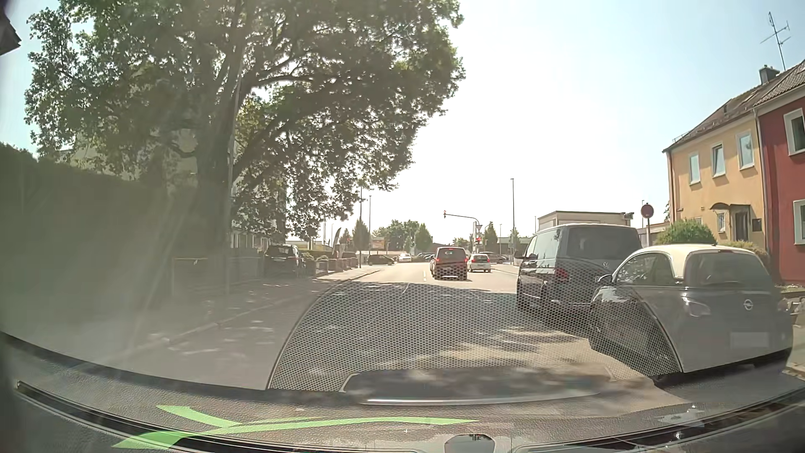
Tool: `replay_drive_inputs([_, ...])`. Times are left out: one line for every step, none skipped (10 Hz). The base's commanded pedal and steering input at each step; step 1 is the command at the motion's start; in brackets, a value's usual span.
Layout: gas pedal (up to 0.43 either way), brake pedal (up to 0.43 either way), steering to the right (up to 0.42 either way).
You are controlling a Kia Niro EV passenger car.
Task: Follow the waypoints while adhering to traffic rules and regulations
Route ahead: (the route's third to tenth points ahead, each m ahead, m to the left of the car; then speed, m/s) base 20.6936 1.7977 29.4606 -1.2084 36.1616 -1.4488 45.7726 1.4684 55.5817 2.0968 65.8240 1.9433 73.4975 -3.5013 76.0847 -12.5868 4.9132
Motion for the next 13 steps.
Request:
replay_drive_inputs([0.0, 0.0, 0.011])
replay_drive_inputs([0.0, 0.0, 0.011])
replay_drive_inputs([0.0, 0.0, 0.012])
replay_drive_inputs([0.0, 0.0, 0.015])
replay_drive_inputs([0.0, 0.0, 0.016])
replay_drive_inputs([0.0, 0.0, 0.018])
replay_drive_inputs([0.0, 0.0, 0.018])
replay_drive_inputs([0.0, 0.0, 0.019])
replay_drive_inputs([0.0, 0.0, 0.022])
replay_drive_inputs([0.0, 0.0, 0.023])
replay_drive_inputs([0.0, 0.0, 0.023])
replay_drive_inputs([0.0, 0.0, 0.023])
replay_drive_inputs([0.0, 0.0, 0.023])
